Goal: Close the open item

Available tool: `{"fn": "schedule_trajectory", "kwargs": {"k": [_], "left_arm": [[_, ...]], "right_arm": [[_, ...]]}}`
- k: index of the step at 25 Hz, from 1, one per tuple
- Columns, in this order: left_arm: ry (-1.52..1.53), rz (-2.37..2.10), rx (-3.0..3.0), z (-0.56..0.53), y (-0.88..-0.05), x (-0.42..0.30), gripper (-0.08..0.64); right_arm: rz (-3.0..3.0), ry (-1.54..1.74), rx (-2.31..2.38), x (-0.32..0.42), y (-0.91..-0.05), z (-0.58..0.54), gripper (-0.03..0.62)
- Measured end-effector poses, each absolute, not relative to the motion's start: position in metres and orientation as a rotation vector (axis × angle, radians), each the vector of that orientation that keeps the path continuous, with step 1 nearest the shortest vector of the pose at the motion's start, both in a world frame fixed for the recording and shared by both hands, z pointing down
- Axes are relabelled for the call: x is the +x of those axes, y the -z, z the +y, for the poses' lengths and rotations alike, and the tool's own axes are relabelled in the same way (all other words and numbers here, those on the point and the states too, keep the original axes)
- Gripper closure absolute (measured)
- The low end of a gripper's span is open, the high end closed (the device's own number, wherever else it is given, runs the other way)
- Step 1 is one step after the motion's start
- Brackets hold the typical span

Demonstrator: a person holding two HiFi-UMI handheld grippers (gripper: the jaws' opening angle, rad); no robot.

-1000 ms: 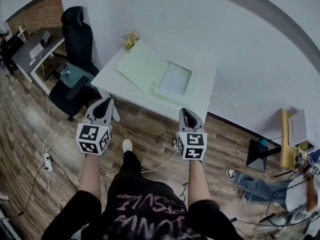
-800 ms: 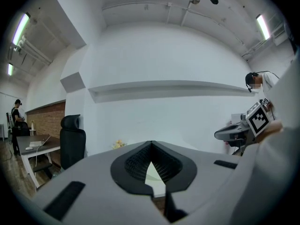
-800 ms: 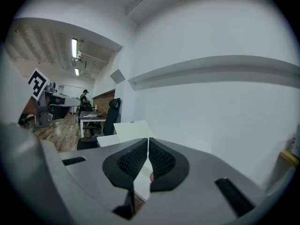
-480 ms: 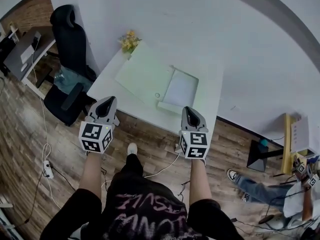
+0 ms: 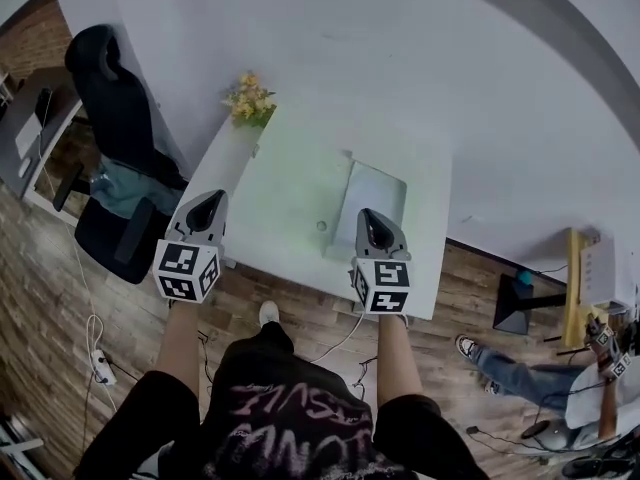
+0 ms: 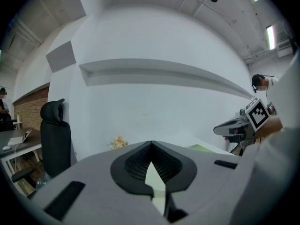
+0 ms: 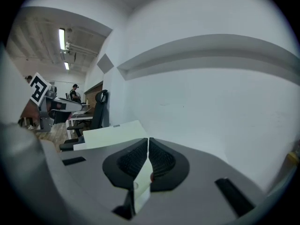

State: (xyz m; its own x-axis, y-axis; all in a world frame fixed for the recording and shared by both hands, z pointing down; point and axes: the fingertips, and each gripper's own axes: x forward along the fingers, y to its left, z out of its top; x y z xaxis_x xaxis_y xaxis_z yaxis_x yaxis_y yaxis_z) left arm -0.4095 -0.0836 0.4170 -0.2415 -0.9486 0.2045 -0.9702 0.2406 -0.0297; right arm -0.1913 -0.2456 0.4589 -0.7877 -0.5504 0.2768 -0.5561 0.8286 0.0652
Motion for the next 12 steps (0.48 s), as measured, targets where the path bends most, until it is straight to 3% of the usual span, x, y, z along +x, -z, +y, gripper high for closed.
{"fn": "schedule_trajectory", "kwargs": {"k": [12], "left_arm": [[-0.222, -2.255, 1.917, -0.134, -0.436, -0.492, 0.546]], "right_arm": [[-2.701, -0.072, 0.946, -0.264, -0.453, -0.286, 0.566]]}}
